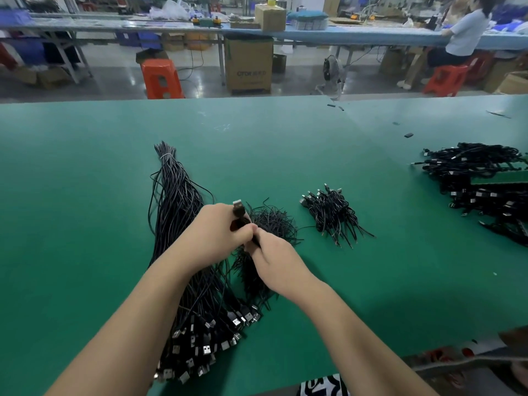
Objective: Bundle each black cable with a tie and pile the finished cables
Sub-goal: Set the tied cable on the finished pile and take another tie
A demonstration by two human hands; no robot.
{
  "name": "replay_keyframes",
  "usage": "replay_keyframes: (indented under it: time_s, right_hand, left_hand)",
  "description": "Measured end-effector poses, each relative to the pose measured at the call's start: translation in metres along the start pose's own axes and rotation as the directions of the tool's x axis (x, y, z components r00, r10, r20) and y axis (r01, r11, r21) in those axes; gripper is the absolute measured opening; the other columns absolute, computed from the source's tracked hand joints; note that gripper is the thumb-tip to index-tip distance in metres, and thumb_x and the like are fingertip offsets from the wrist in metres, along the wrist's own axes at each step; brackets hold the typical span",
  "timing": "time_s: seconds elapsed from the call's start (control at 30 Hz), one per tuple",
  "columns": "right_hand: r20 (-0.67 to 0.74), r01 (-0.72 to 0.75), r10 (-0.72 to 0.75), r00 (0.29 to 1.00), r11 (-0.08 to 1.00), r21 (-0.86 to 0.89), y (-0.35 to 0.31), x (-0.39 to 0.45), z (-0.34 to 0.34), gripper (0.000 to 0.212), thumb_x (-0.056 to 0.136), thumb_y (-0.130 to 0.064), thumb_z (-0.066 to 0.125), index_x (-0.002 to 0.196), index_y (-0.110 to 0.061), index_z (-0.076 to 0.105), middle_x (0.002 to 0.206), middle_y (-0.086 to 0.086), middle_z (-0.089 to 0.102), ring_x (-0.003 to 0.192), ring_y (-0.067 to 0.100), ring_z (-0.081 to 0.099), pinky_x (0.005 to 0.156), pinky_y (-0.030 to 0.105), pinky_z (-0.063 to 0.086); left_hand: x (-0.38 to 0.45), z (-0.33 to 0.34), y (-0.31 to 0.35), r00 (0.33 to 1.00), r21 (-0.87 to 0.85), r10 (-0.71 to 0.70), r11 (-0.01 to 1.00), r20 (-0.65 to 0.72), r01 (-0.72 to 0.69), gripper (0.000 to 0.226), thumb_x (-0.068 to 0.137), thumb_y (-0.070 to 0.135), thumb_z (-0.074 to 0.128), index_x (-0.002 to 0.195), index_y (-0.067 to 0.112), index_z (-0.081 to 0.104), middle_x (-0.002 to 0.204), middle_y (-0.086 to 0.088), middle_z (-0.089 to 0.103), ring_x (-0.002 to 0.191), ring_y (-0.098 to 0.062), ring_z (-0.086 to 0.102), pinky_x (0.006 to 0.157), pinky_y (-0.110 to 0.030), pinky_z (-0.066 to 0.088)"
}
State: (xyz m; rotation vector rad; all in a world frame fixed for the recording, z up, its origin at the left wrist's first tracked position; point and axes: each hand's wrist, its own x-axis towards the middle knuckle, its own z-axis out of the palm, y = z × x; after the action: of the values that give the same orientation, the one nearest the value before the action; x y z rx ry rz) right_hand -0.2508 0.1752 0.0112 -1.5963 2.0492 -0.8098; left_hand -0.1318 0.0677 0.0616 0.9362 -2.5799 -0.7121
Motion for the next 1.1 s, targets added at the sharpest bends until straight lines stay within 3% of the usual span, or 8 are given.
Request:
replay_keyframes:
  time_s: [0.17,0.33,0.47,0.53,0.67,0.77,0.87,1.1]
  right_hand:
    - [-0.027,-0.01,0.02,0.999,0.945,0.327,-0.002,-0.004,0.007,0.018,0.107,-0.04,0.037,0.113,-0.035,0.053,0.093,0.008,0.066,0.082,0.019,0.06,0.078,0.037,0.049]
    - [-0.114,0.015,-0.001,0.993,0.992,0.127,-0.001,-0.003,0.008,0.027,0.108,-0.031,0.031,0.092,-0.019,0.05,0.083,-0.004,0.055,0.076,0.015,0.052,0.07,0.041,0.043]
    - [-0.157,-0.039,0.069,0.985,0.981,0.188,0.009,0.0,0.003,0.028,0.108,-0.027,0.034,0.087,-0.015,0.049,0.074,-0.004,0.051,0.069,0.016,0.049,0.063,0.037,0.039]
    - [-0.161,-0.077,0.119,0.98,0.966,0.248,0.016,0.0,0.002,0.03,0.108,-0.029,0.033,0.082,-0.023,0.046,0.068,-0.01,0.048,0.061,0.008,0.044,0.057,0.029,0.032]
    - [-0.137,-0.152,0.213,0.967,0.921,0.359,0.03,0.003,0.006,0.034,0.108,-0.036,0.03,0.077,-0.029,0.043,0.064,-0.01,0.042,0.054,0.005,0.035,0.057,0.026,0.03]
    - [-0.125,-0.19,0.268,0.955,0.88,0.434,0.037,0.004,0.01,0.037,0.106,-0.042,0.031,0.073,-0.034,0.044,0.058,-0.013,0.041,0.049,0.002,0.033,0.057,0.025,0.029]
    - [-0.102,-0.212,0.287,0.952,0.865,0.454,0.04,0.004,0.014,0.038,0.104,-0.046,0.03,0.071,-0.041,0.046,0.052,-0.018,0.041,0.047,0.001,0.033,0.056,0.025,0.029]
    - [-0.074,-0.213,0.279,0.957,0.855,0.473,0.045,0.002,0.018,0.037,0.104,-0.046,0.031,0.071,-0.039,0.046,0.062,-0.011,0.037,0.053,0.007,0.032,0.054,0.031,0.03]
  left_hand:
    - [0.006,-0.006,-0.004,1.0,-0.015,-0.006,1.0,-0.014,0.006,0.022,0.09,0.034,0.065,0.072,0.021,0.071,0.053,0.005,0.058,0.051,-0.001,0.052,0.049,-0.016,0.037]
    - [0.007,0.0,-0.008,0.999,-0.164,-0.022,0.986,0.045,0.03,0.02,0.092,0.032,0.066,0.074,0.023,0.071,0.053,0.008,0.058,0.045,-0.005,0.045,0.046,-0.015,0.035]
    - [0.002,0.019,-0.023,0.975,-0.733,-0.156,0.643,0.158,0.222,0.012,0.096,0.011,0.065,0.107,0.006,0.067,0.067,-0.003,0.059,0.052,-0.014,0.043,0.047,-0.025,0.04]
    - [0.002,0.035,-0.037,0.938,-0.638,-0.306,0.693,0.162,0.335,0.011,0.097,0.008,0.063,0.107,0.009,0.067,0.079,-0.002,0.07,0.053,-0.012,0.048,0.048,-0.024,0.043]
    - [-0.001,0.067,-0.065,0.911,0.023,-0.41,0.912,0.046,0.41,0.015,0.098,0.016,0.058,0.103,0.02,0.071,0.102,0.0,0.071,0.081,-0.015,0.064,0.069,-0.027,0.052]
    - [-0.001,0.084,-0.078,0.918,0.113,-0.396,0.914,0.028,0.39,0.023,0.097,0.022,0.06,0.119,0.022,0.067,0.109,0.001,0.071,0.096,-0.021,0.064,0.082,-0.034,0.054]
    - [0.002,0.091,-0.084,0.918,0.139,-0.396,0.908,-0.014,0.394,0.029,0.097,0.028,0.06,0.125,0.031,0.063,0.102,0.006,0.071,0.088,-0.018,0.064,0.067,-0.029,0.05]
    - [0.012,0.106,-0.081,0.943,0.319,-0.328,0.888,-0.064,0.331,0.025,0.099,0.026,0.053,0.112,0.032,0.073,0.109,0.001,0.062,0.092,-0.026,0.065,0.067,-0.031,0.049]
